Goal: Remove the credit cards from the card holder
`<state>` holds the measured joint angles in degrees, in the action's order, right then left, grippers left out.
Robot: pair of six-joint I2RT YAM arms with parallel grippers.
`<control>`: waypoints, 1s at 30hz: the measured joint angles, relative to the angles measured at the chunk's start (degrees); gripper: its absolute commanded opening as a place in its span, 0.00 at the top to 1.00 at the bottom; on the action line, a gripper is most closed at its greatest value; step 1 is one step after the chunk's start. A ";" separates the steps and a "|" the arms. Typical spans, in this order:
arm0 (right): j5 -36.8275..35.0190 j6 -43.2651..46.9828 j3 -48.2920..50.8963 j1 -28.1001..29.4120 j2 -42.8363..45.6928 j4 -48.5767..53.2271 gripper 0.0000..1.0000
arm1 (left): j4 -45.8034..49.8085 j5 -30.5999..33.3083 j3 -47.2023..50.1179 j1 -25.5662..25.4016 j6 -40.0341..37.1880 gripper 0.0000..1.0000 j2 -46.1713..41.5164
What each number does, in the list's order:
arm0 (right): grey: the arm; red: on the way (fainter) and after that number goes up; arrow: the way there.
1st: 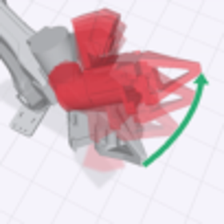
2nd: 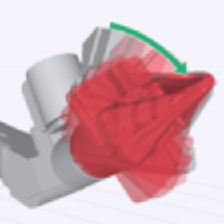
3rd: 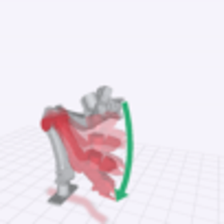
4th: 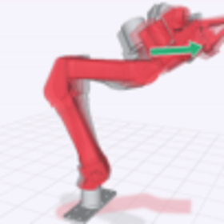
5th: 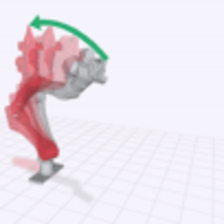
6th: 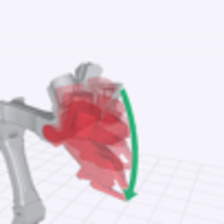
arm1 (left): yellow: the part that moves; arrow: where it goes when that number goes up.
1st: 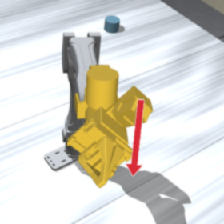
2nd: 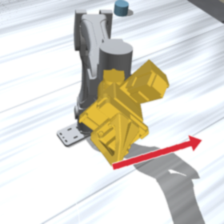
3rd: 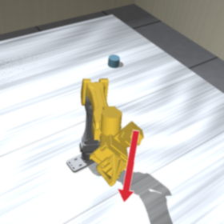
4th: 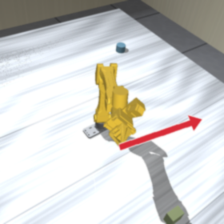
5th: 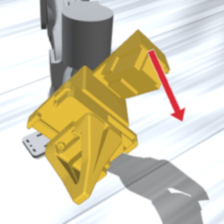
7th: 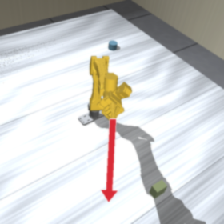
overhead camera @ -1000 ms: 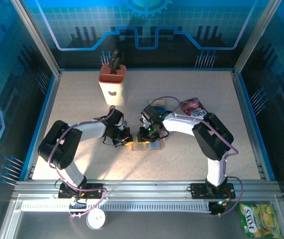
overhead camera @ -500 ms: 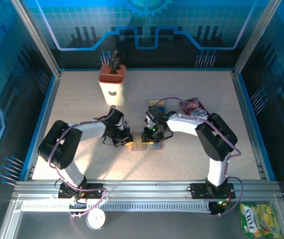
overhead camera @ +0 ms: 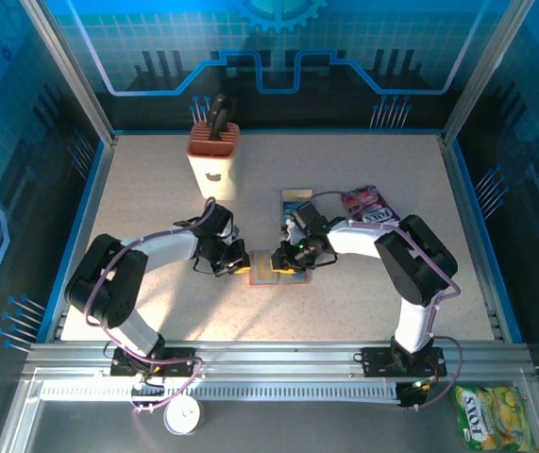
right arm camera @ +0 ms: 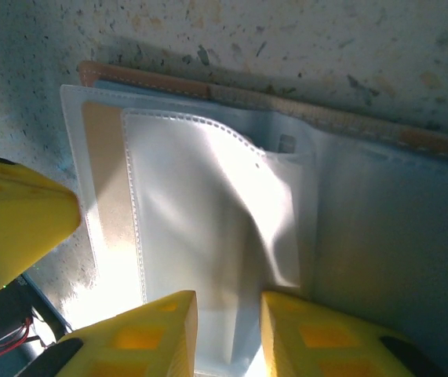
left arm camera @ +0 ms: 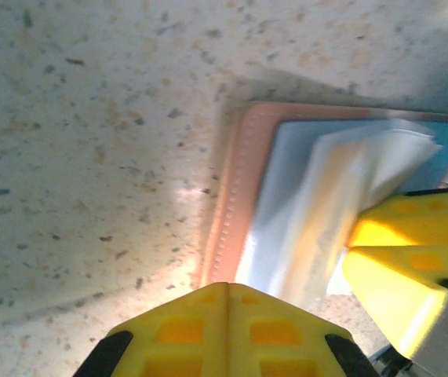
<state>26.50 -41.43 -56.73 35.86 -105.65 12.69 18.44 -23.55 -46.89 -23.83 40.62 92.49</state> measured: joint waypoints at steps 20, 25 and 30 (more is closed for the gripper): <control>5.68 -2.34 5.42 -2.51 0.96 -9.25 0.72 | -5.73 -0.46 -2.14 -6.34 6.36 0.77 1.95; 6.05 -2.36 6.14 -2.62 1.11 -10.47 0.72 | -7.02 -0.44 -2.14 -6.34 7.10 0.78 2.80; 6.19 -2.56 6.40 -2.69 1.16 -10.93 0.72 | -7.21 -0.24 -2.14 -6.34 7.34 0.77 3.26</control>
<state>32.69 -43.99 -50.33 33.17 -104.49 1.76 11.22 -23.79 -49.04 -30.17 47.97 95.74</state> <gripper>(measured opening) 0.279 0.225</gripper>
